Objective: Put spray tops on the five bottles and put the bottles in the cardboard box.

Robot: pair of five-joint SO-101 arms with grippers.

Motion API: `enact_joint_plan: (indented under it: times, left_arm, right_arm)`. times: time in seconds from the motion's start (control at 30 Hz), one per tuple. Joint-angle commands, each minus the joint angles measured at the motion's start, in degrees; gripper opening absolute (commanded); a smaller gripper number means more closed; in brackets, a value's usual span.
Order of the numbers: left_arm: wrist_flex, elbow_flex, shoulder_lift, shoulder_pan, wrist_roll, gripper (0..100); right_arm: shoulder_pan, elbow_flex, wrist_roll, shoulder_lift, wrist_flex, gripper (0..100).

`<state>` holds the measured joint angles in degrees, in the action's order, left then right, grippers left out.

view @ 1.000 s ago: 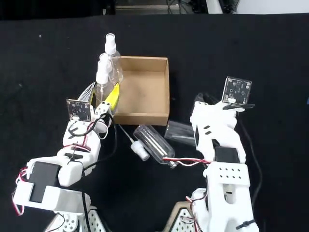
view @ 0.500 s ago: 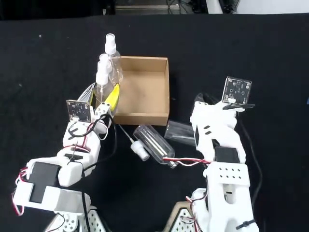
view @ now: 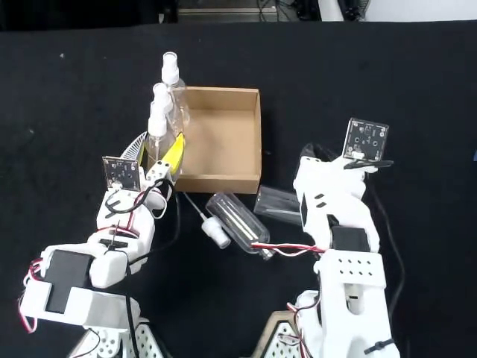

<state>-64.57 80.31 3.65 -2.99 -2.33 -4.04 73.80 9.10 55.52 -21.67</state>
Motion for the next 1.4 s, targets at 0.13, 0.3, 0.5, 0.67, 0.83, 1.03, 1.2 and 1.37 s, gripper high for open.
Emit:
enact_joint_plan:
  times: [0.13,0.3,0.5,0.67,0.83,1.03,1.2,1.37]
  left_arm:
    - [-1.05,-0.48,0.26,0.92,-0.53,16]
    - [-0.97,-0.13,0.26,0.57,-0.35,16]
    - [4.92,-1.01,0.35,0.92,-0.53,16]
    - [4.84,-0.92,0.79,1.01,-0.53,16]
    - [5.01,-0.92,0.44,1.01,-0.53,16]
    - [5.01,-0.92,0.44,1.01,-0.53,25]
    - [5.01,-0.92,0.35,1.1,-0.53,32]
    - [5.19,-0.92,0.35,1.1,-0.44,32]
  right_arm:
    - [-1.32,-0.57,-0.53,0.75,1.67,2.9]
    - [-1.32,-0.48,-0.53,0.75,1.67,2.9]
    - [-1.32,-0.48,-0.53,0.75,1.67,2.9]
    - [-1.32,-0.48,-0.53,0.75,1.67,2.9]
    - [-1.32,-0.48,-0.53,0.75,1.67,2.9]
    - [-1.32,-0.48,-0.53,0.75,1.67,2.9]
    - [-1.32,-0.48,-0.53,0.75,1.67,2.9]
    - [-1.41,-0.48,-0.53,0.75,1.67,2.9]
